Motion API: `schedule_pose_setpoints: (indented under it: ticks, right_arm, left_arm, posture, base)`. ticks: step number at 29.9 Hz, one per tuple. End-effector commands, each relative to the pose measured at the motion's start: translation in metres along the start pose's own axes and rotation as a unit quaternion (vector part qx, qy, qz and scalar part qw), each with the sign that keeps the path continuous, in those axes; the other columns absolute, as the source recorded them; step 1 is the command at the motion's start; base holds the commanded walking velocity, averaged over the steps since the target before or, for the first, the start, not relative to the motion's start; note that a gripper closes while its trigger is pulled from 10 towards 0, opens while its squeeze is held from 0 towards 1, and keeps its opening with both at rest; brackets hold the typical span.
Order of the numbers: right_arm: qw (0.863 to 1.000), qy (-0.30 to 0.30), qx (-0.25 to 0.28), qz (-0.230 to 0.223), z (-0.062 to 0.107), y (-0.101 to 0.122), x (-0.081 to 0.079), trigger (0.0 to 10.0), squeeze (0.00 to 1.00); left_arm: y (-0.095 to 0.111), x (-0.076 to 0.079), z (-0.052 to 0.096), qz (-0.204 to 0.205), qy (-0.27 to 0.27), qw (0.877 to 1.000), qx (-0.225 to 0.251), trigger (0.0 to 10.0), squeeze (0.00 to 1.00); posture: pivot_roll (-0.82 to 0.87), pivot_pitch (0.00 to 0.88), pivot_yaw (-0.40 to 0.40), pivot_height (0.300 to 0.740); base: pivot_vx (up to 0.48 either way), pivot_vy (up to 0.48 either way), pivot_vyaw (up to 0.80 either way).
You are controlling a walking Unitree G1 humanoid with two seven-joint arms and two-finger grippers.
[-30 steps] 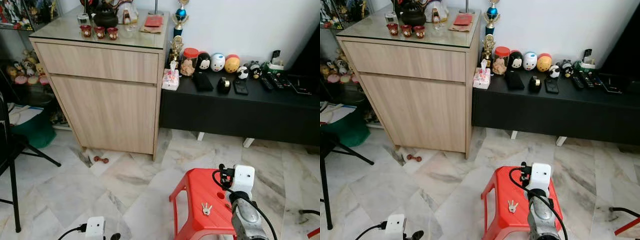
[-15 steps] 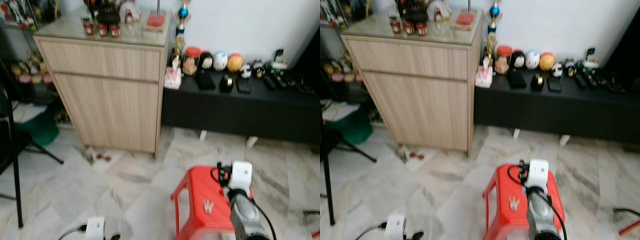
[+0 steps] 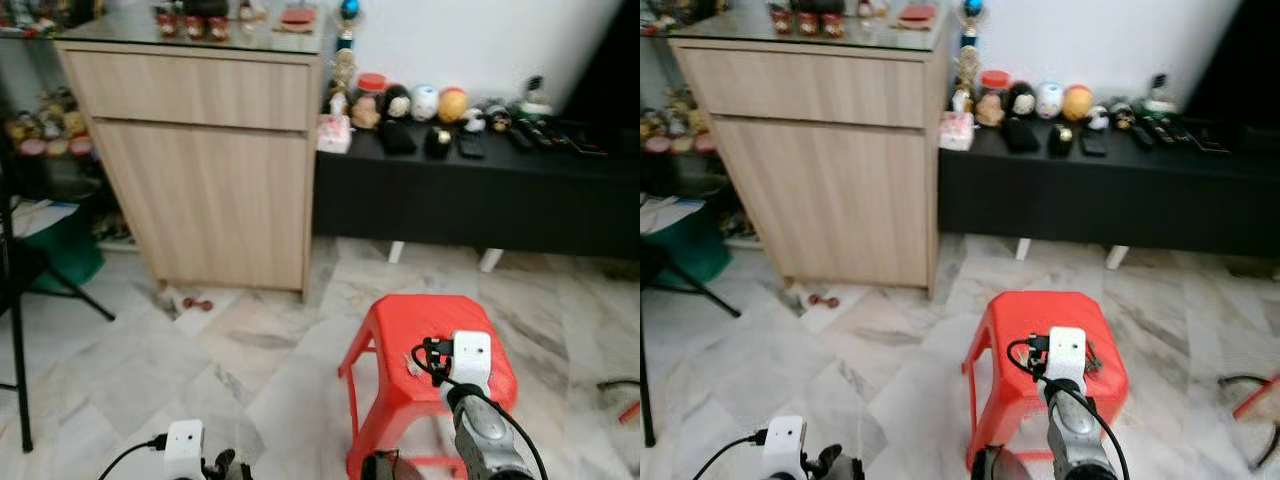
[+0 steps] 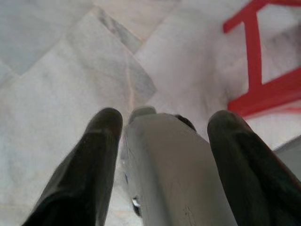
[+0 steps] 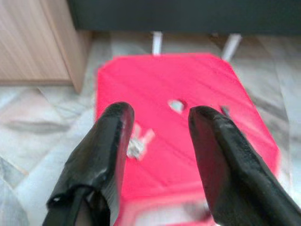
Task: Hang keys on a hook
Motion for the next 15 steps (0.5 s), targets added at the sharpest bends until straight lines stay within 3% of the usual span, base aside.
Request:
schedule_pose_setpoints:
  ticks: [1, 8, 15]
  right_arm:
    - [1.0, 0.004, 0.004, -0.007, -0.0074, 0.0124, -0.0065, 10.0, 0.0]
    - [0.999, -0.034, -0.013, -0.026, -0.0122, 0.0164, 0.0025, 10.0, 0.0]
    - [0.998, -0.044, -0.028, -0.041, -0.0159, 0.0185, 0.0013, 10.0, 0.0]
  left_arm:
    - [-0.0249, 0.0142, 0.0055, 0.001, -0.021, 0.999, -0.041, 10.0, 0.0]
    - [-0.026, 0.0137, 0.0059, 0.002, -0.02, 0.999, -0.042, 10.0, 0.0]
    - [-0.0262, 0.0144, 0.006, 0.002, -0.021, 0.999, -0.043, 10.0, 0.0]
  posture:
    - [0.04, 0.017, -0.099, 0.631]
    - [0.04, 0.019, -0.099, 0.631]
    - [0.05, 0.021, -0.098, 0.631]
  base:
    - [0.0, 0.0, 0.0]
    - [0.0, 0.0, 0.0]
    - [0.0, 0.0, 0.0]
Point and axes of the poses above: a point about 5 cm out from each wrist's last joint towards the gripper, its own z axis pointing back from the gripper into the wrist, its own y axis along the axis of the wrist's last joint, x = y × z, the point moved 4 cm from there along -z, pointing out of the wrist towards the gripper, and after that the axes turned 14 degrees about -z, right-handed, at the moved point
